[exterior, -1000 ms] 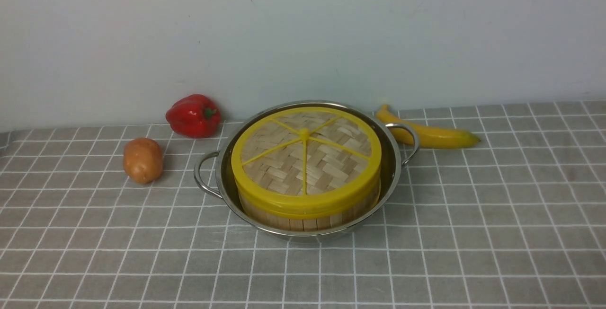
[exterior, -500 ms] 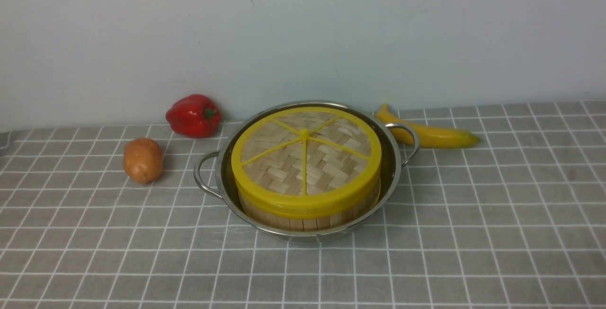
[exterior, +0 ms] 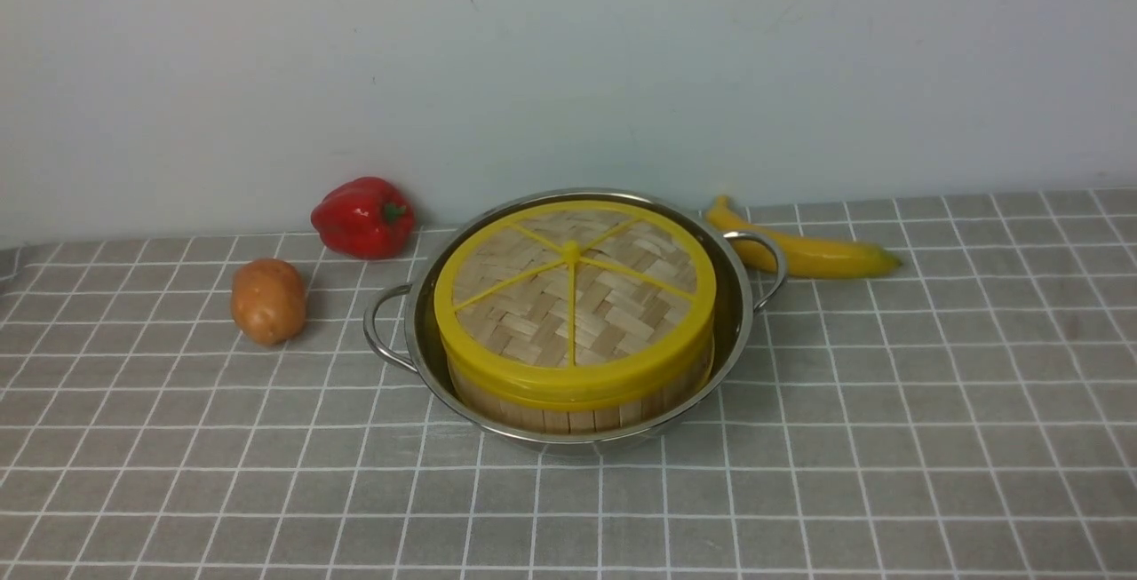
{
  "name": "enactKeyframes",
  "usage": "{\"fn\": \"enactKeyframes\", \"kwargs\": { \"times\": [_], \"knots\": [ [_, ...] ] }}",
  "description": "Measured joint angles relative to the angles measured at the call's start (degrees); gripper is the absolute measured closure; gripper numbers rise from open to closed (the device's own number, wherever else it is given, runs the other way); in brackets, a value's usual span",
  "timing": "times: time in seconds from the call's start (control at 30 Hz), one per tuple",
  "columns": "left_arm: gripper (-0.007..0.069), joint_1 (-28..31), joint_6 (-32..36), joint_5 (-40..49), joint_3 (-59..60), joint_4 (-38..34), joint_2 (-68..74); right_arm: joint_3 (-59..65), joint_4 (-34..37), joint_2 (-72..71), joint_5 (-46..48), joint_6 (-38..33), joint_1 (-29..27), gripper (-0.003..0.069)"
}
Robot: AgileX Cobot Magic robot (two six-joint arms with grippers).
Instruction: Place the steamer in the pot on the grey tablecloth, and put the lid on the steamer.
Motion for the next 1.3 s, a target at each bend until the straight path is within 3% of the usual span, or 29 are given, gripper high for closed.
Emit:
{"fn": "enactKeyframes", "kwargs": {
  "times": [1.3],
  "knots": [
    [0.0382,0.0,0.0,0.0,0.0,0.0,0.0,0.0,0.0,0.0,0.0,1.1,0.0,0.0419]
  ]
}}
